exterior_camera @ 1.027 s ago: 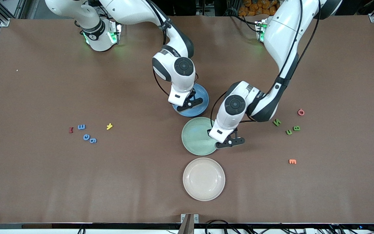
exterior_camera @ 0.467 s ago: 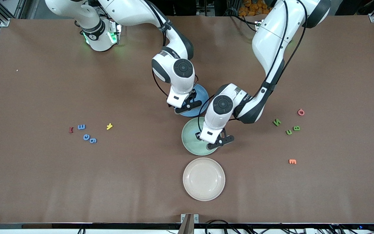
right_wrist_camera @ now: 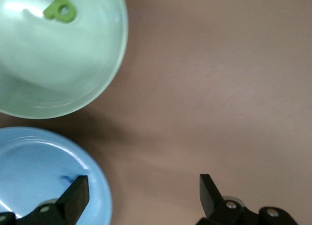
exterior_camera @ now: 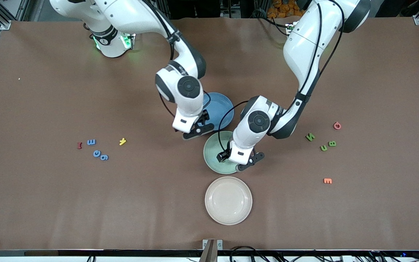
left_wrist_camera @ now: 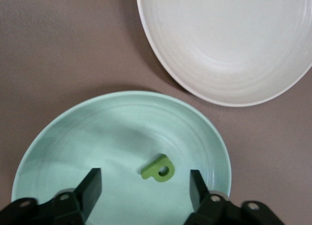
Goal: Sort letters by color into matching plates
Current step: 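Open both grippers over the plates and lift away, then grasp the green N with the left gripper while the right gripper reaches m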
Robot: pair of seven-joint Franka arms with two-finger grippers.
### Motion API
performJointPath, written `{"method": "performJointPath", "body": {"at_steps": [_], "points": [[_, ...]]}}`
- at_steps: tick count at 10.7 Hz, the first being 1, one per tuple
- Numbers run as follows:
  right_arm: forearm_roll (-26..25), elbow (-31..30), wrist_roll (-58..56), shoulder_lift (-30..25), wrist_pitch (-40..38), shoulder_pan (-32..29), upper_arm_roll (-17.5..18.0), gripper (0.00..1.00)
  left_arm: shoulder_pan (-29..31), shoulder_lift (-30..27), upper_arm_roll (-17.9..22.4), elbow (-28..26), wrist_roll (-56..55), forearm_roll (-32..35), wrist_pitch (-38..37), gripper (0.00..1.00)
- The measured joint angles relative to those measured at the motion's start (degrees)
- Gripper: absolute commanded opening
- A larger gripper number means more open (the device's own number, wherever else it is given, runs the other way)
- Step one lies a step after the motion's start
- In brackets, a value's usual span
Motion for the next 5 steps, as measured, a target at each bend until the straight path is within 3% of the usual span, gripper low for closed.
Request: {"method": "performJointPath", "body": {"at_steps": [3, 5], "points": [[-0.05, 0.03, -9.08, -3.44, -3.23, -6.85, -0.08, 1.0, 1.34, -0.89, 0.49, 0.93, 1.67, 0.48, -0.35, 1.0], [-0.07, 0.01, -13.96, -4.79, -3.87, -12.25, -0.13, 1.0, 4.79, -2.79, 0.75, 1.19, 11.31, 0.95, -6.6, 1.0]]}}
